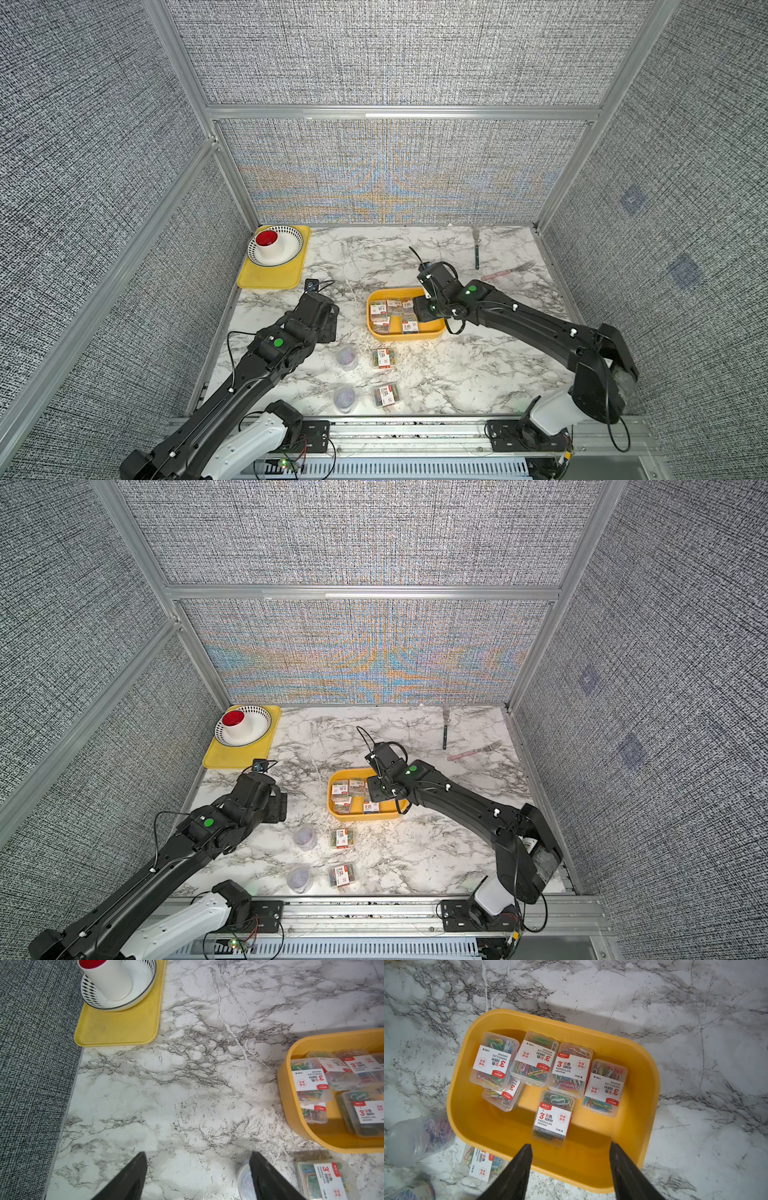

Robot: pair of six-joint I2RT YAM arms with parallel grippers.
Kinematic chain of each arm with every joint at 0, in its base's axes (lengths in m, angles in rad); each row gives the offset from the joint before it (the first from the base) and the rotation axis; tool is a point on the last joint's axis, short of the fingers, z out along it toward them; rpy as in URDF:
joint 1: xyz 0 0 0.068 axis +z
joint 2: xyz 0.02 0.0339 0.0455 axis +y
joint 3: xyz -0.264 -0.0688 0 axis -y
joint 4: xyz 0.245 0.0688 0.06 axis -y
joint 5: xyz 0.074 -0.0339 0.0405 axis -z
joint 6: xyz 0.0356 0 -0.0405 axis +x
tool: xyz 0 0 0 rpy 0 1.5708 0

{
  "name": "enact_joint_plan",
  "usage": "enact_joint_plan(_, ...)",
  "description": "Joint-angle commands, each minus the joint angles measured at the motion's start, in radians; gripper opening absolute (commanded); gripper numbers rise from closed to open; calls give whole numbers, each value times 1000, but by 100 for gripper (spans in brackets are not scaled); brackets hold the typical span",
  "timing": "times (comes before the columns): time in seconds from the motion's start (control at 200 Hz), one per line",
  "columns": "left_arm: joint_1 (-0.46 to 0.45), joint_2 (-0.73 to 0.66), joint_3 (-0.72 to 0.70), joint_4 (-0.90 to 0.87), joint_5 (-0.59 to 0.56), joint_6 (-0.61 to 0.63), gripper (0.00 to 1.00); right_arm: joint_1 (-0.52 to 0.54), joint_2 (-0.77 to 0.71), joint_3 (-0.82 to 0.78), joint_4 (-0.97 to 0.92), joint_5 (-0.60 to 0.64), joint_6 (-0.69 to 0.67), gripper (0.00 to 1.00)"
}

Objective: Take the paper clips out of the storage box
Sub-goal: Pick up the boxed paper clips from the storage box.

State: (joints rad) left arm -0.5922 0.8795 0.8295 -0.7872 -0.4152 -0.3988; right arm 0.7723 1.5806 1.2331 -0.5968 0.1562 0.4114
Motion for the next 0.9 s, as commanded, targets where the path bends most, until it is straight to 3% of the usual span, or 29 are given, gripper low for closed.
enact_joint_plan(0.0, 2, -27, 34, -57, -4, 30, 81, 3, 47, 56, -46, 2, -10, 64)
enact_joint_plan(0.21, 3, -120, 5, -57, -18, 53, 81, 1, 154, 155, -74, -11, 14, 68)
enact_joint_plan(0.475, 3, -90, 2, -49, -19, 58, 81, -5, 272, 290, -173, 28, 11, 68)
enact_joint_plan(0.896, 3, -81, -1, -41, -11, 64, 81, -37, 240, 169, -174, 29, 35, 67)
